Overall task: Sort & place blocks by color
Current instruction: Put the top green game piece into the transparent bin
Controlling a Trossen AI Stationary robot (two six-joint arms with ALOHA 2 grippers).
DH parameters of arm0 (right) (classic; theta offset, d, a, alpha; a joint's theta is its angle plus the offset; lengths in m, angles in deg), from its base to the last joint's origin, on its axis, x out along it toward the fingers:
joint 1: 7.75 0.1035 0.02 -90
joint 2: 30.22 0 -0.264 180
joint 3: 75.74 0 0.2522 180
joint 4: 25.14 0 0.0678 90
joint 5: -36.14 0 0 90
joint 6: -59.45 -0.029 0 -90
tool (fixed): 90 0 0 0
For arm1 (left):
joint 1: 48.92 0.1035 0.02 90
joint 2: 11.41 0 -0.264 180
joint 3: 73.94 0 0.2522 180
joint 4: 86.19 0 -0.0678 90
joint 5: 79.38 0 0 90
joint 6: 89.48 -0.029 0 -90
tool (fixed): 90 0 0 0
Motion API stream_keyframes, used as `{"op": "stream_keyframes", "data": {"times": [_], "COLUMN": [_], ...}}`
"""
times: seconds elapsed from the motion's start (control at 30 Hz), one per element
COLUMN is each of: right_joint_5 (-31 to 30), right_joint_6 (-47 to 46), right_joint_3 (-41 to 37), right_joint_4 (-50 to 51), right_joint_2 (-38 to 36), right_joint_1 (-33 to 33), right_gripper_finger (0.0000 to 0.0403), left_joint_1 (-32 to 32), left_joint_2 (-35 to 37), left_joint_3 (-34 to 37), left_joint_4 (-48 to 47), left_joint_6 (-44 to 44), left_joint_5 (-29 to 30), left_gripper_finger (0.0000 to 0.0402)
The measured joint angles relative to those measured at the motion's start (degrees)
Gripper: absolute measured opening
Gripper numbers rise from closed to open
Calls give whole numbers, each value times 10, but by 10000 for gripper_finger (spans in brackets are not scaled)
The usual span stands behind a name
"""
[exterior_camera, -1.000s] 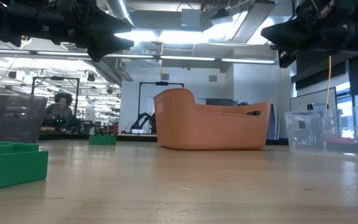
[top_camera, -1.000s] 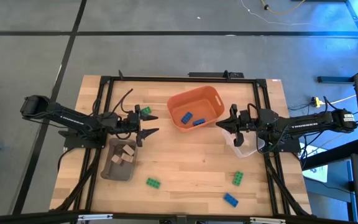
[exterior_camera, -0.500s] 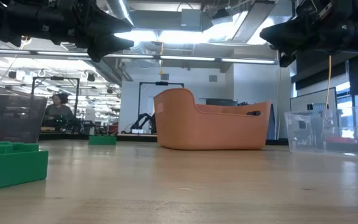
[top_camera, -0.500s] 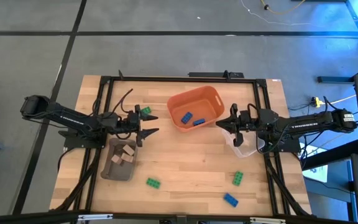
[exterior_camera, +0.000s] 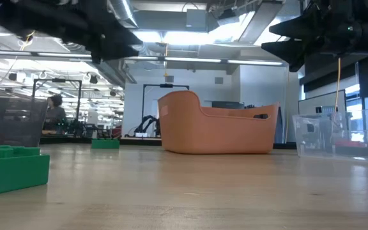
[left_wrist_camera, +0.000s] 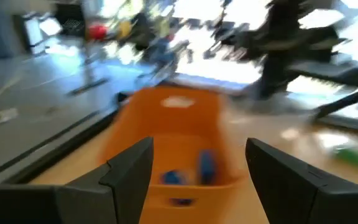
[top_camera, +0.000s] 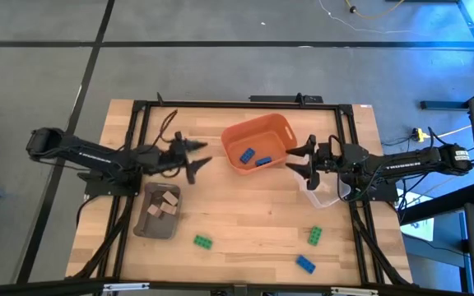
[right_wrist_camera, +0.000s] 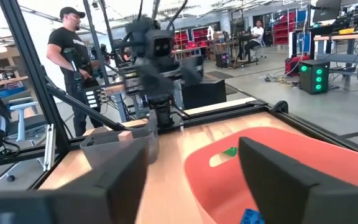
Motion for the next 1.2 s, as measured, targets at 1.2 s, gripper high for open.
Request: {"op": "stream_keyframes", "data": {"times": [1.2], "right_joint_5": [0], "right_joint_6": [-2], "right_joint_3": [0], "right_joint_4": [35], "right_joint_2": [1], "right_joint_1": [0], "right_gripper_finger": [319], "left_joint_1": [346], "left_joint_2": [-339], "left_joint_3": [-235], "left_joint_4": [-576], "left_joint_6": [-45], "left_joint_5": [-247], "left_gripper_finger": [247]}}
